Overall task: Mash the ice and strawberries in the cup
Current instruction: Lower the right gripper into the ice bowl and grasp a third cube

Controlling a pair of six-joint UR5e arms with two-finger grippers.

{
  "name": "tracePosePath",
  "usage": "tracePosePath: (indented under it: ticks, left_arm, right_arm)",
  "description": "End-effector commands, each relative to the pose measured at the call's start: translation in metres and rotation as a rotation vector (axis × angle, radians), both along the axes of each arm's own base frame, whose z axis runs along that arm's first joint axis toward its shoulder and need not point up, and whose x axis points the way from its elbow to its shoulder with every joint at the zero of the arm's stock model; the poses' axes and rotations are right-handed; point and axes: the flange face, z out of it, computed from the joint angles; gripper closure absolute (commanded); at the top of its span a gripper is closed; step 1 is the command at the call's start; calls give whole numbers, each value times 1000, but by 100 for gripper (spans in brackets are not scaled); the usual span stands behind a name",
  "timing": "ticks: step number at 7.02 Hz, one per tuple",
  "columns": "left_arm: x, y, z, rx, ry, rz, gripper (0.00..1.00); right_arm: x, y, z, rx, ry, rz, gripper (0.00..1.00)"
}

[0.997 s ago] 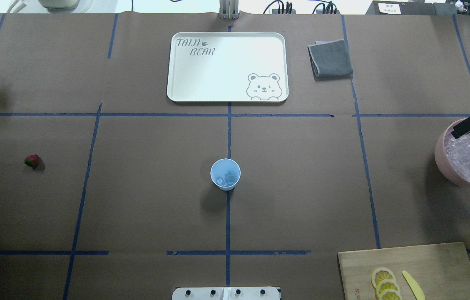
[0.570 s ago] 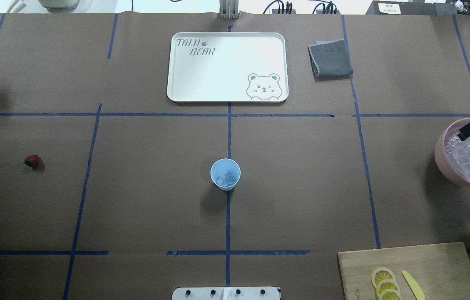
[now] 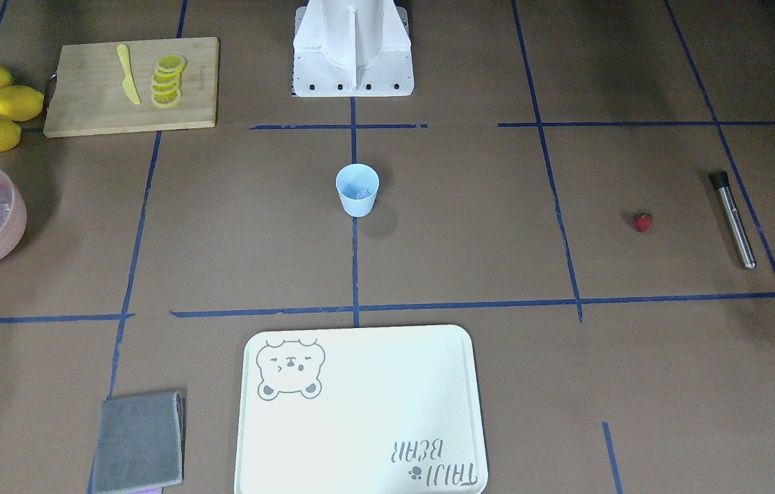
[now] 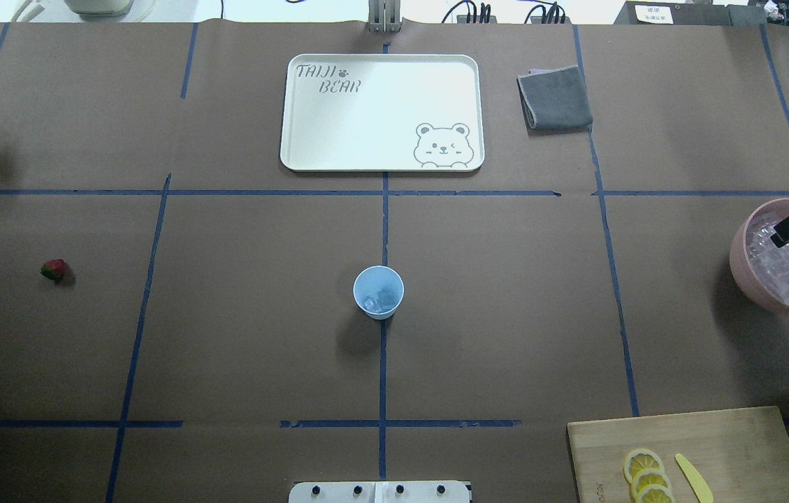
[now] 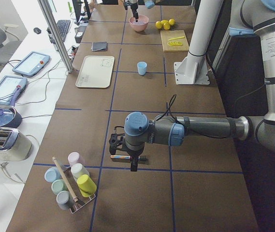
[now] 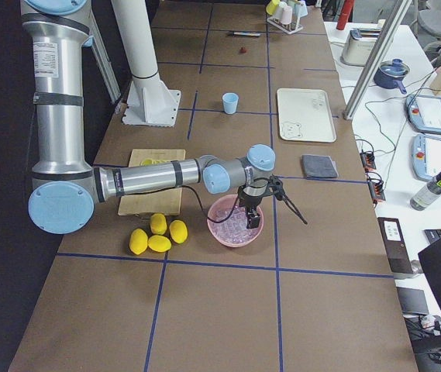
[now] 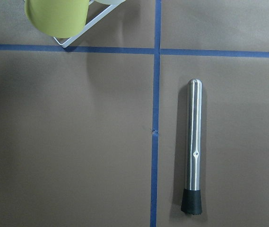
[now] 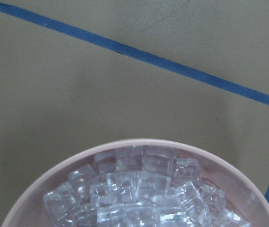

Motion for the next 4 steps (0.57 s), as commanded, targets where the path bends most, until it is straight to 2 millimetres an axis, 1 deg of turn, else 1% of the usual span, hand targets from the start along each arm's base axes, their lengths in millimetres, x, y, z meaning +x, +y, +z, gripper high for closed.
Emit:
tracePosePath:
  ticks: [1,3,4]
  left_arm:
    - [0,-1,-1,3,0,1,0]
    - [0,-1,-2,23,-1,0,0]
    - [0,-1,-2,23,-1,0,0]
  right_arm:
    - [0,1,10,-19,7,1,5]
    - [1,3,12,-21,8,-2,11]
    - [1,3,12,-24,8,1,22]
